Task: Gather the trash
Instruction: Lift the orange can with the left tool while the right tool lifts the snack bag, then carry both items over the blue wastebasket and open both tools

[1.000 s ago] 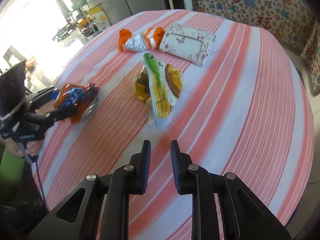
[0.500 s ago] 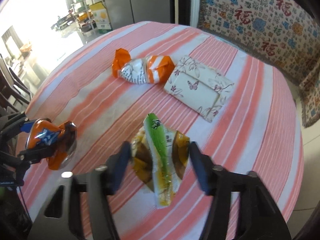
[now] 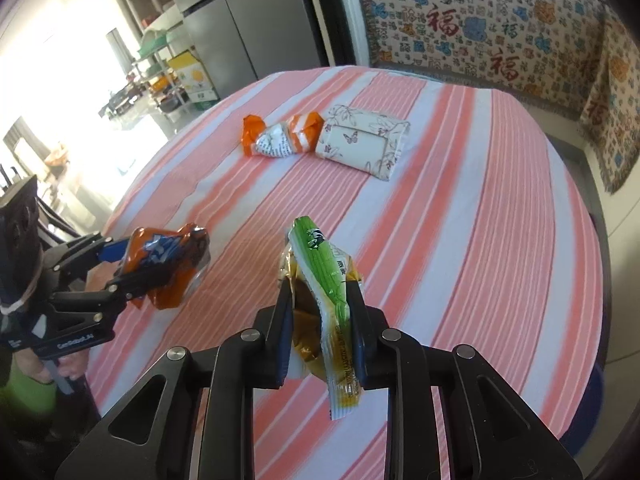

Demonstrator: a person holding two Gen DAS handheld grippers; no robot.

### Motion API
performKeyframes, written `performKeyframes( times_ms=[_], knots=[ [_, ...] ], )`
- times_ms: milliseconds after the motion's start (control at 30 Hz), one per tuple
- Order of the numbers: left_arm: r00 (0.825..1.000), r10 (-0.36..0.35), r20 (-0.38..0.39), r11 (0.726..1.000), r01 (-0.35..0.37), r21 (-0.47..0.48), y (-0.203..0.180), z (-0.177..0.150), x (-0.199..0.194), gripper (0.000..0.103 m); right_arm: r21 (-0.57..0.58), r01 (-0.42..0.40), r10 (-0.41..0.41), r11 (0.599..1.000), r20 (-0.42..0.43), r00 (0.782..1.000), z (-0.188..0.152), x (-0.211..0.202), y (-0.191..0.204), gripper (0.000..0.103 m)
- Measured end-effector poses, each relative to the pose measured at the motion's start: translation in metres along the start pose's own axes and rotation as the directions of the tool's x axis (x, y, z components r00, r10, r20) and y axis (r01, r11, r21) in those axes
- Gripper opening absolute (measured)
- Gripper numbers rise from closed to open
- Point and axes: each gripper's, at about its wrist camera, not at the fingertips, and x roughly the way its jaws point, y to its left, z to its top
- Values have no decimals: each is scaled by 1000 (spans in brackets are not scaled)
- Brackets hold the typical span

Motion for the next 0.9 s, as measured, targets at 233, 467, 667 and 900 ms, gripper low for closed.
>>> performKeyframes(
  times_ms=[233,467,667,900],
  knots=[
    [1000,26,7,999,-26,36,-24,4,-1,47,45,-3,2,999,20,1000,-21,-19,-3,24],
    [999,46,19,996,-48,72,-43,6,-4,47,76,0,-2,997,37,999,-32,-31,-8,24],
    [999,43,25,995,-45,90,-53,7,-6,47,87,-1,-2,996,41,999,-41,-37,-6,24],
    [1000,18,11,997,-18,77,-52,1,-7,47,111,-4,0,994,40,999,-48,-34,-9,24]
  ],
)
